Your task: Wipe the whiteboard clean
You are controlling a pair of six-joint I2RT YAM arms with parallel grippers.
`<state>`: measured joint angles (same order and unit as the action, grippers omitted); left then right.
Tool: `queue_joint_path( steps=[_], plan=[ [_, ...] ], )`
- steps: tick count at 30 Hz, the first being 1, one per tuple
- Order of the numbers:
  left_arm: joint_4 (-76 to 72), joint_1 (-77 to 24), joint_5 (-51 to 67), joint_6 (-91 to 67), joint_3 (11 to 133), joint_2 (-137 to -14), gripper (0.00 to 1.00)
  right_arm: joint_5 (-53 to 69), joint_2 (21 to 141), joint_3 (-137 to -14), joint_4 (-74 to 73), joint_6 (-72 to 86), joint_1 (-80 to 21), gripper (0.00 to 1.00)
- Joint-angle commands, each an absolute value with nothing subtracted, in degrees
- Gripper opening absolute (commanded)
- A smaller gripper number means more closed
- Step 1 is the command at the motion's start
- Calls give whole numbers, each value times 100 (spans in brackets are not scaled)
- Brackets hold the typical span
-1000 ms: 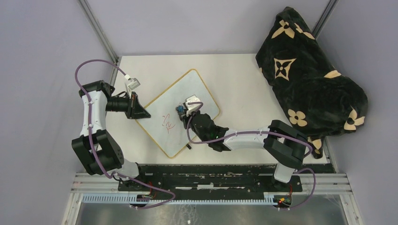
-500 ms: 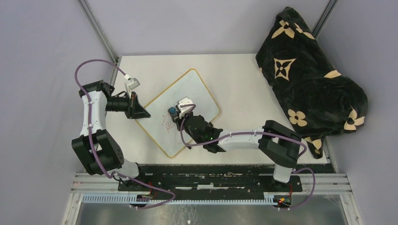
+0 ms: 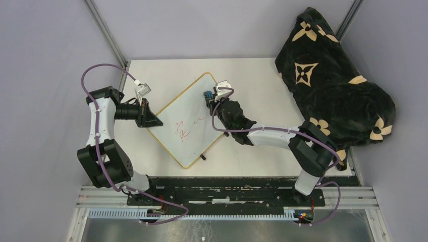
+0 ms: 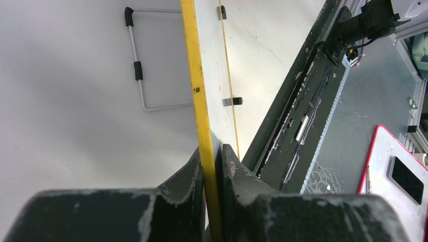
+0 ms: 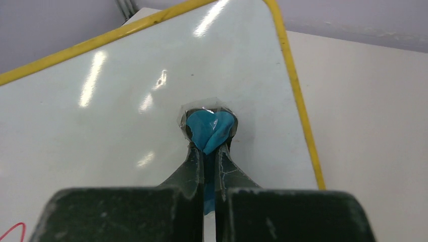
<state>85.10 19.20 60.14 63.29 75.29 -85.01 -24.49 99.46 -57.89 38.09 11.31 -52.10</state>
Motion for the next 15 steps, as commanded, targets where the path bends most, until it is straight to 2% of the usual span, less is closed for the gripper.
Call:
queue_joint_path(
  steps=[1, 6, 15],
  plan=[
    [8380, 1810, 5661, 6843, 7501, -8417, 3, -2400, 9880, -5666, 3562, 1142, -5014, 1],
    [8381, 1793, 5657, 6807, 7545, -8409, 3, -2264, 9925, -5607, 3655, 1285, -5260, 1],
    [8380, 1770, 5658, 6794, 7528, -8432, 3, -2586, 9904, -5497, 3939, 1207, -6339, 1]
  ],
)
